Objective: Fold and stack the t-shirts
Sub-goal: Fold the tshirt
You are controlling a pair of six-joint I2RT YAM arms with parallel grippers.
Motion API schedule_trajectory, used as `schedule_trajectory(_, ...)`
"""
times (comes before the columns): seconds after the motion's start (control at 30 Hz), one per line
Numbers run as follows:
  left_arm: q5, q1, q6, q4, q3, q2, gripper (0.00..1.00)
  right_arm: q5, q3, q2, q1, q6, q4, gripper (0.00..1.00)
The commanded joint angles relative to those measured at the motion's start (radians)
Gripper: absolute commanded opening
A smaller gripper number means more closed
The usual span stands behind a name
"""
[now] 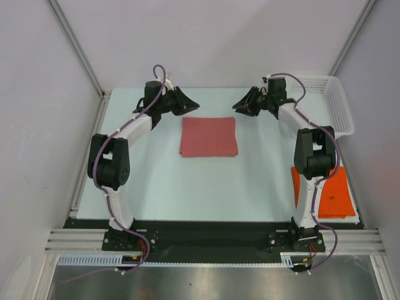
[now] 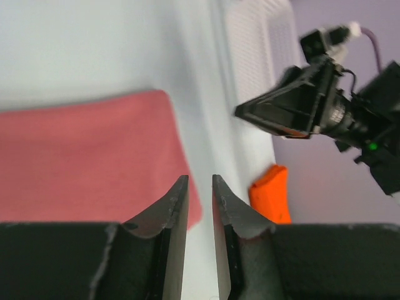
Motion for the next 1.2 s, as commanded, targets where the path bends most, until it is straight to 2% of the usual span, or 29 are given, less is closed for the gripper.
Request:
schedule_trajectory(0.0,0.090,-0.053,-0.085,0.104,-0.127,0.043,0.25,-0.154,-0.264,-0.023,0.088,0.133,0.264,0.33)
schedule_trajectory(0.03,0.102,-0.068,-0.122,0.220,-0.203,0.052,0.25,-0.177,-0.301,-0.015,0.100,0.172,0.356,0.32)
schedule_trajectory(0.07,0.116,-0.073,-0.171,0.268,-0.233,0.076,0.25,-0.194,-0.329,-0.006,0.111,0.207,0.459,0.31)
schedule_trajectory(0.17,0.118,-0.077,-0.165,0.302,-0.293,0.127,0.25,-0.229,-0.400,0.049,0.127,0.244,0.524,0.26)
schedule_trajectory(0.23,0.113,-0.076,-0.128,0.246,-0.301,0.153,0.24,-0.239,-0.423,0.071,0.116,0.210,0.507,0.24)
schedule_trajectory(0.33,0.087,-0.053,0.016,0.111,-0.284,0.196,0.22,-0.232,-0.516,0.077,0.067,0.143,0.501,0.24)
schedule_trajectory(0.43,0.072,-0.004,0.143,-0.009,-0.282,0.158,0.21,-0.232,-0.568,0.033,0.006,0.025,0.402,0.22)
schedule_trajectory(0.5,0.058,0.012,0.221,-0.052,-0.288,0.083,0.23,-0.217,-0.553,-0.057,-0.011,-0.058,0.247,0.22)
schedule_trajectory(0.57,0.082,0.013,0.264,-0.132,-0.275,-0.015,0.26,-0.205,-0.520,-0.116,-0.004,-0.188,0.074,0.23)
schedule_trajectory(0.63,0.133,-0.005,0.248,-0.130,-0.278,-0.075,0.27,-0.192,-0.481,-0.200,0.018,-0.218,0.020,0.24)
schedule_trajectory(0.73,0.162,-0.057,0.164,-0.063,-0.288,-0.083,0.27,-0.209,-0.473,-0.237,0.076,-0.138,0.085,0.27)
schedule_trajectory(0.8,0.181,-0.083,0.075,0.026,-0.299,-0.046,0.26,-0.253,-0.490,-0.213,0.117,-0.031,0.194,0.30)
schedule_trajectory(0.83,0.191,-0.099,0.035,0.111,-0.319,-0.025,0.26,-0.275,-0.527,-0.166,0.127,0.030,0.252,0.30)
schedule_trajectory(0.87,0.205,-0.103,-0.048,0.164,-0.334,0.022,0.24,-0.300,-0.554,-0.141,0.136,0.085,0.404,0.30)
schedule_trajectory(0.9,0.216,-0.103,-0.073,0.210,-0.348,0.044,0.24,-0.330,-0.579,-0.113,0.148,0.173,0.474,0.29)
schedule_trajectory(0.93,0.213,-0.100,-0.082,0.239,-0.360,0.067,0.24,-0.334,-0.600,-0.093,0.148,0.189,0.524,0.29)
schedule_trajectory(1.03,0.176,-0.061,-0.020,0.186,-0.400,0.121,0.22,-0.343,-0.669,-0.021,0.118,0.161,0.582,0.29)
schedule_trajectory(1.17,0.106,0.024,0.201,0.033,-0.451,0.092,0.22,-0.338,-0.788,-0.038,0.024,0.056,0.526,0.29)
